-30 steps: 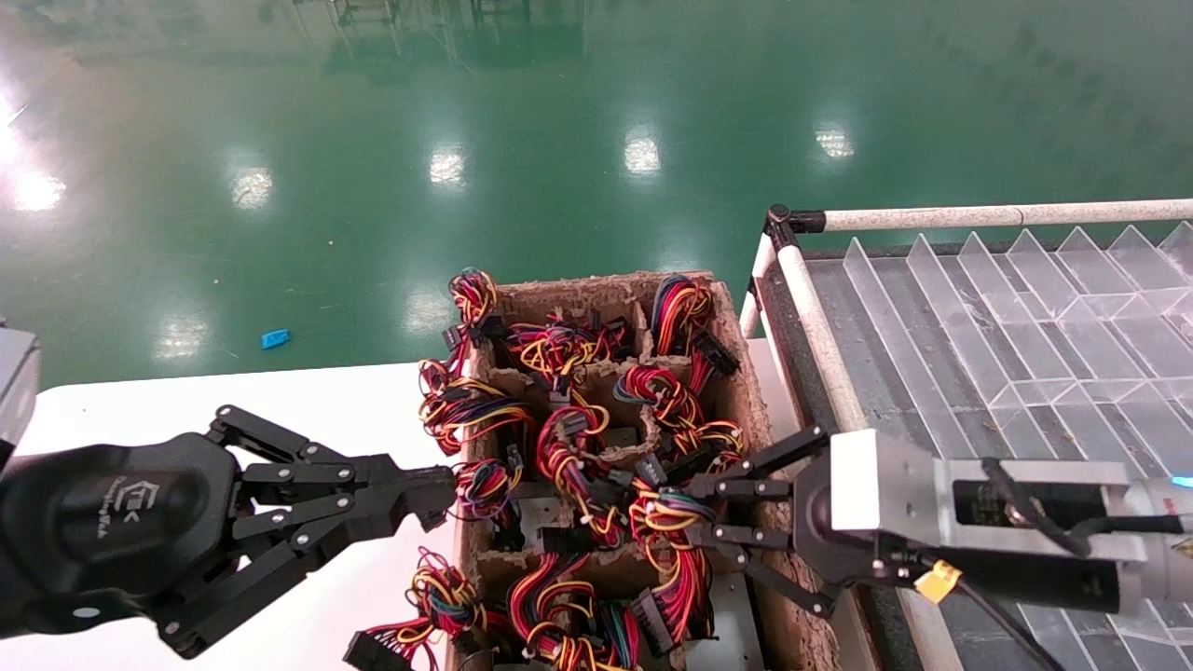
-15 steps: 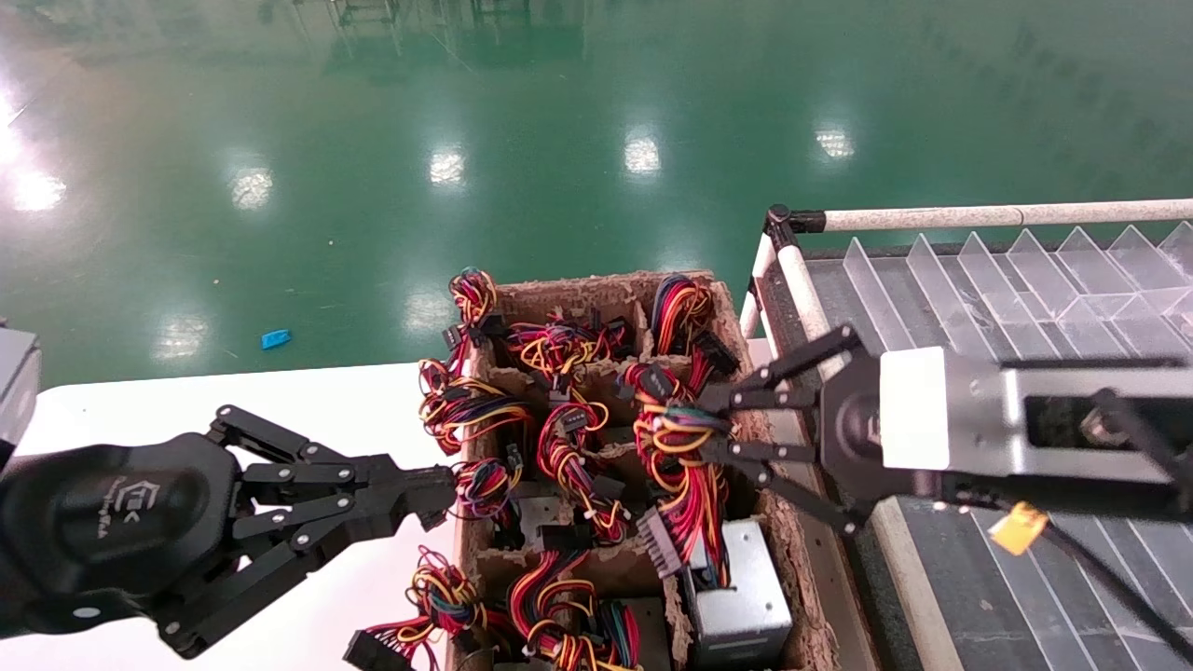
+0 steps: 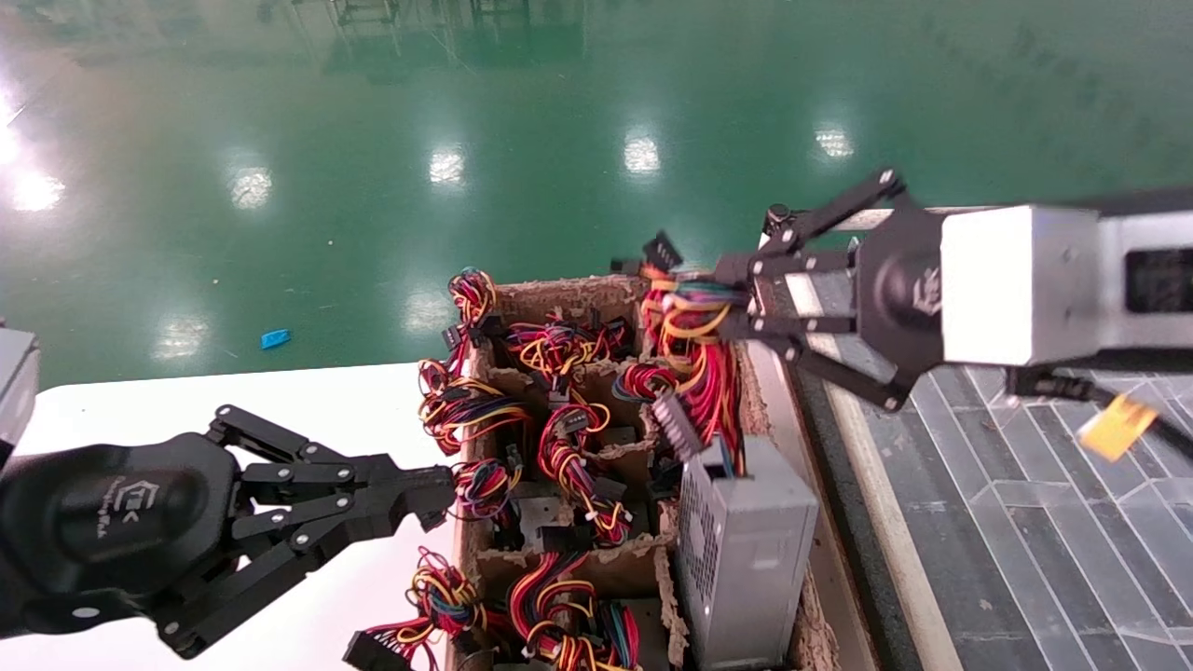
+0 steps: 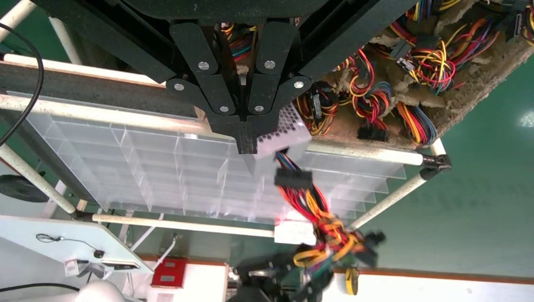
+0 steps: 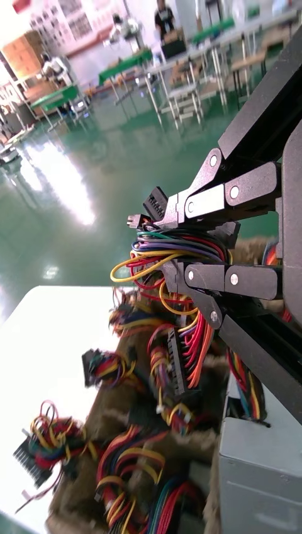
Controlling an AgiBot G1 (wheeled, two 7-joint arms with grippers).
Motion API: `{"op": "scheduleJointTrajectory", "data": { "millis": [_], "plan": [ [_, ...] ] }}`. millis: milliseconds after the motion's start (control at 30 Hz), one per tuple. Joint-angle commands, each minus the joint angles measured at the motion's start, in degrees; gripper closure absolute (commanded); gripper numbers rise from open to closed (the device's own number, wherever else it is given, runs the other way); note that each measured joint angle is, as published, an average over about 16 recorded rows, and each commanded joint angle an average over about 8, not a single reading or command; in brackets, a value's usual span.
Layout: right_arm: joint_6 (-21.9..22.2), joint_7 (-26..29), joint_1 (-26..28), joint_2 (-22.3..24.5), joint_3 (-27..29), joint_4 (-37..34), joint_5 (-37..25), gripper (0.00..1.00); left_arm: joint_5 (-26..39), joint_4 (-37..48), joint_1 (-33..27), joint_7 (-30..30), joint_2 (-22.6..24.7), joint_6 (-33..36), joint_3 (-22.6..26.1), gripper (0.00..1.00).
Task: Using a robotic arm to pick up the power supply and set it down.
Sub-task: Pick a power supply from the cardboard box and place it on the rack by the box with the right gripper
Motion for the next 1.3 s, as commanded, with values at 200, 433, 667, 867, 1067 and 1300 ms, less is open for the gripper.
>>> {"op": "scheduleJointTrajectory", "data": {
  "millis": [200,433,667,867,1067,1300],
  "plan": [
    [-0.5,-1.2,4.8,0.3,0.5,-0.2,-1.1,1.0,0.0,0.0,0.0,0.0,0.0,0.0,0.0,1.0],
    [0.0,-2.3,9.2,0.3,1.3,-1.0,-2.0,1.0,0.0,0.0,0.0,0.0,0.0,0.0,0.0,1.0],
    [1.1,-4.4,13.0,-0.9,1.0,-3.4,-4.8,1.0,0.0,0.0,0.0,0.0,0.0,0.0,0.0,1.0],
    [2.7,-8.1,15.7,-2.4,0.2,-7.2,-8.9,1.0,0.0,0.0,0.0,0.0,0.0,0.0,0.0,1.0],
    [4.5,-12.8,18.0,-4.2,-0.8,-12.8,-12.8,1.0,0.0,0.0,0.0,0.0,0.0,0.0,0.0,1.0],
    [6.5,-17.9,19.9,-5.8,-1.9,-19.9,-16.5,1.0,0.0,0.0,0.0,0.0,0.0,0.0,0.0,1.0]
  ]
}}
